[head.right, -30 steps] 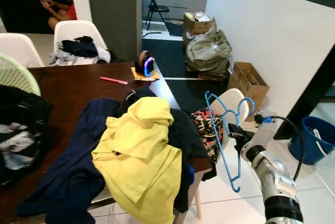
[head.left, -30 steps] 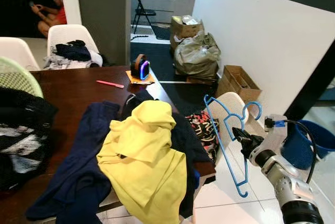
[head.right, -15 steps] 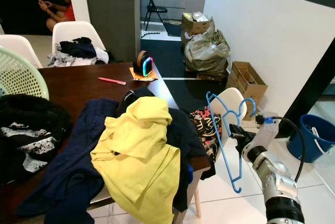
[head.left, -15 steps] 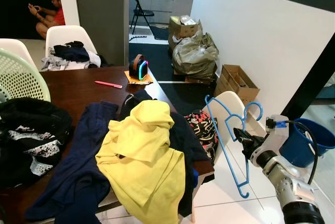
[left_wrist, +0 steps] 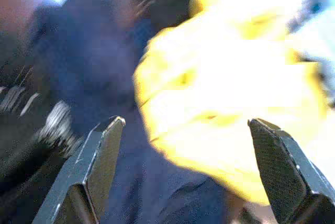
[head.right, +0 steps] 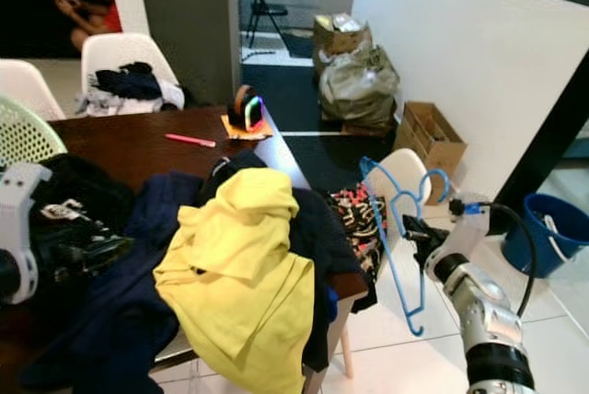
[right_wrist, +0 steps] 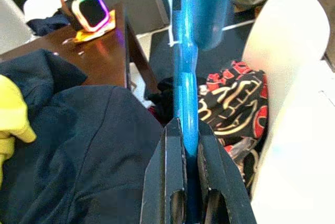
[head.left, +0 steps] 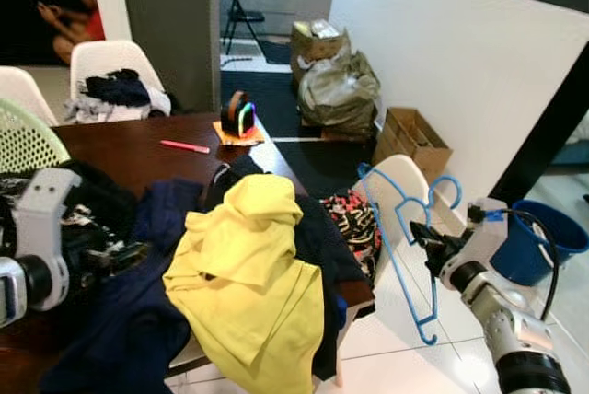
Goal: Hang hanger
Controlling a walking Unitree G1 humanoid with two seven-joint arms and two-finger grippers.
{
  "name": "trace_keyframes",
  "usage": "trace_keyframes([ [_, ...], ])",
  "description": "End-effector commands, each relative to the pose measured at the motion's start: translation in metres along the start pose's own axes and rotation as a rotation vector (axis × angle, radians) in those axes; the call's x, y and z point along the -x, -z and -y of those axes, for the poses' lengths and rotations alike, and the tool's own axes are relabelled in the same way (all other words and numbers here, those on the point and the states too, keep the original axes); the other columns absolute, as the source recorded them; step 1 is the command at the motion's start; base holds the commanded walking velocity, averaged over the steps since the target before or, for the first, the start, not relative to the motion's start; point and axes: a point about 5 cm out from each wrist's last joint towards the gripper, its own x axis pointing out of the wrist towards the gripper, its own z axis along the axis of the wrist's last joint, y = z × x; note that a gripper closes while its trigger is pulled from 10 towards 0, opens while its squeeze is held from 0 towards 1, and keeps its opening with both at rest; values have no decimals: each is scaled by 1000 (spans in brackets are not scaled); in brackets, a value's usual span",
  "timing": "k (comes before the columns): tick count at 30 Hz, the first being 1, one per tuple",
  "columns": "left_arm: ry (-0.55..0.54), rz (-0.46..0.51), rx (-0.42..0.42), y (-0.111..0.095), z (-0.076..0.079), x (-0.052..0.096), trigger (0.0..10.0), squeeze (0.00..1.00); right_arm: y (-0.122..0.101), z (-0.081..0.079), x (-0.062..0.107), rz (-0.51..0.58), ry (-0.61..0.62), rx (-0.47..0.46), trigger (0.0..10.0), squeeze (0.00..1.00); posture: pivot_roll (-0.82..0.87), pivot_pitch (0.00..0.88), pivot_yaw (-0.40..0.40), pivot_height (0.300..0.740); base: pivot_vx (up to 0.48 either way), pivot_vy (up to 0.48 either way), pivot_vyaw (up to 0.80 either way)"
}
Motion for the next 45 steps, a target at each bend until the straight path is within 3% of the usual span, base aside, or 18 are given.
trace_keyframes([
  [1, -12, 79, -39, -13, -1, 1, 10000, 0, 2, 3, 2, -7, 11, -11, 10000, 0, 70, 0, -110, 740, 0, 0, 0],
  [2, -72, 180, -63, -28, -9, 3, 10000, 0, 2, 3, 1, -9, 11, -11, 10000, 0, 68, 0, -113, 740, 0, 0, 0],
  [4, -72, 180, -63, -28, -9, 3, 10000, 0, 2, 3, 1, -9, 11, -11, 10000, 0, 68, 0, -113, 740, 0, 0, 0],
  [7, -285, 451, -68, -75, -32, 19, 10000, 0, 2, 4, 2, -12, 11, -10, 10000, 0, 69, 0, -115, 740, 0, 0, 0],
  [10, -405, 513, -111, -88, -42, 28, 10000, 0, 2, 4, 2, -13, 11, -9, 10000, 0, 67, 0, -114, 740, 0, 0, 0],
  [13, -721, 583, -226, -105, -64, 55, 10000, 0, 3, 4, 2, -15, 11, -9, 10000, 0, 68, 0, -115, 740, 0, 0, 0],
  [16, -922, 608, -230, -105, -81, 76, 10000, 0, 3, 4, 2, -15, 10, -9, 10000, 0, 70, 0, -115, 740, 0, 0, 0],
  [18, -969, 602, -229, -103, -86, 80, 10000, 0, 3, 4, 2, -15, 10, -9, 10000, 0, 70, 0, -115, 740, 0, 0, 0],
  [19, -1032, 589, -229, -99, -92, 84, 10000, 243, 3, 3, 2, -15, 9, -8, 10000, 0, 68, 0, -111, 740, 0, 0, 0],
  [20, -1032, 589, -229, -99, -92, 84, 10000, 243, 3, 3, 2, -15, 9, -8, 10000, 0, 68, 0, -111, 740, 0, 0, 0],
  [21, -1145, 557, -235, -93, -99, 92, 10000, 635, 4, 3, 2, -15, 8, -9, 10000, 0, 67, 0, -110, 740, 0, 0, 0],
  [22, -1145, 557, -235, -93, -99, 92, 10000, 635, 4, 3, 2, -15, 8, -9, 10000, 0, 67, 0, -110, 740, 0, 0, 0],
  [24, -1326, 500, -223, -81, -111, 105, 10000, 663, 4, 3, 2, -14, 8, -10, 10000, 0, 65, 0, -107, 740, 0, 0, 0],
  [26, -1326, 500, -223, -81, -111, 105, 10000, 663, 4, 3, 2, -14, 8, -10, 10000, 0, 65, 0, -107, 740, 0, 0, 0],
  [27, -1440, 449, -161, -63, -124, 114, 10000, 0, 3, 2, 1, -12, 9, -12, 10000, 0, 64, 0, -106, 740, 0, 0, 0],
  [29, -1491, 396, -111, -44, -135, 117, 10000, 0, 3, 2, 2, -12, 9, -13, 10000, 0, 63, 0, -107, 740, 0, 0, 0],
  [37, -1559, 339, -61, -22, -155, 117, 10000, 0, 2, 3, 3, -12, 8, -12, 10000, 0, 57, 0, -112, 740, 0, 0, 0],
  [45, -1558, 287, -64, -13, -172, 104, 10000, 0, -1, 6, 6, -13, 10, -6, 10000, 0, 32, 0, -115, 740, 0, 0, 0],
])
